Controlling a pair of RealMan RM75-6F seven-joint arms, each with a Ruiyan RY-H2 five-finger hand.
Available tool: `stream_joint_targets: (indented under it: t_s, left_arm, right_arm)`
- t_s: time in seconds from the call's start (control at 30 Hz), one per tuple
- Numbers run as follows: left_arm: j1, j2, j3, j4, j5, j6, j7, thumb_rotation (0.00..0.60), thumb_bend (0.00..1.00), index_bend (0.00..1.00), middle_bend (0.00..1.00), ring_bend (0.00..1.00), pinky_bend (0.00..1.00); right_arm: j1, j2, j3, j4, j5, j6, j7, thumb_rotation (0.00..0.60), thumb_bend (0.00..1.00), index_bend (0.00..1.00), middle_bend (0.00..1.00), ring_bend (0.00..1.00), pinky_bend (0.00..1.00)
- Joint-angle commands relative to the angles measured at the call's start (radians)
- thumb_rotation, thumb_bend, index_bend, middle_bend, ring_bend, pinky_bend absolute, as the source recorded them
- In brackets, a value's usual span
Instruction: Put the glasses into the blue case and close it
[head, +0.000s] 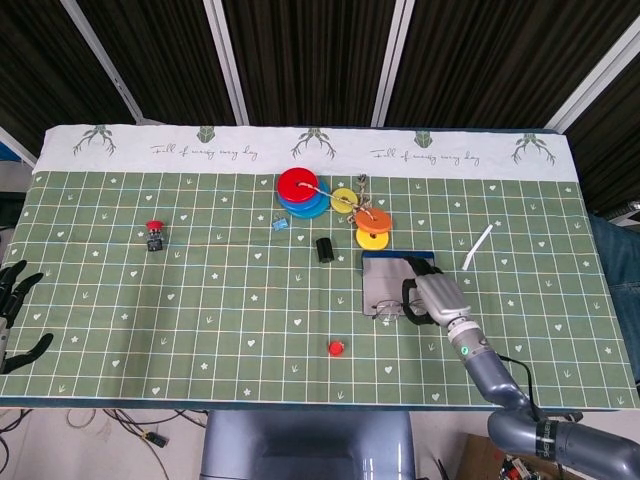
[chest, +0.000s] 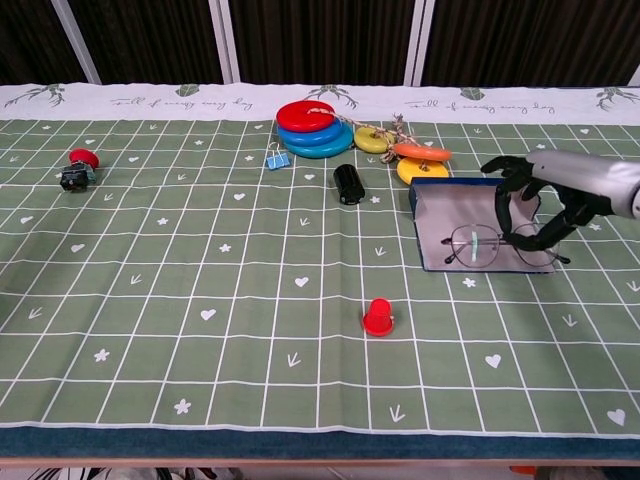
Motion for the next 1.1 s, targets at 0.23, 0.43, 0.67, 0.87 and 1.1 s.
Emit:
stream_joint_targets:
  t_s: [0.23,0.43,0.67,0.87,1.1]
  left_arm:
    - [0.002,0.0,-0.003,-0.002,-0.004,0.003,-0.001,0.6,0.23,0.11,0.0,0.0,0.0]
    - [0.001,0.002,-0.005,-0.002,-0.006,0.002,-0.004,0.6,0.23,0.11,0.0,0.0,0.0]
    - [0.001,0.001,-0.008,-0.003,-0.006,0.006,0.003,0.6,0.23,0.11,0.0,0.0,0.0]
    - [0.0,0.002,-0.008,-0.003,-0.008,0.001,0.003,0.6,0.23,0.11,0.0,0.0,0.0]
    - [0.001,0.003,-0.008,-0.004,-0.007,0.003,0.003,0.6,0.23,0.11,0.0,0.0,0.0]
  right_arm:
    - [0.101,-0.038,0.044,0.156,0.018,-0.088,0.012,0.6,0.54,0.64,0.03,0.06,0.2]
    - [0.136,-0.086,0.045,0.244,0.042,-0.118,0.022,0.6,0.54,0.64,0.03,0.06,0.2]
    - [0.166,-0.127,0.05,0.319,0.073,-0.136,0.026,0.6,0.54,0.64,0.03,0.06,0.2]
    - [0.181,-0.139,0.058,0.337,0.095,-0.143,0.029,0.6,0.54,0.64,0.03,0.06,0.2]
    - [0.198,-0.15,0.064,0.357,0.113,-0.153,0.028,0.6,0.54,0.64,0.03,0.06,0.2]
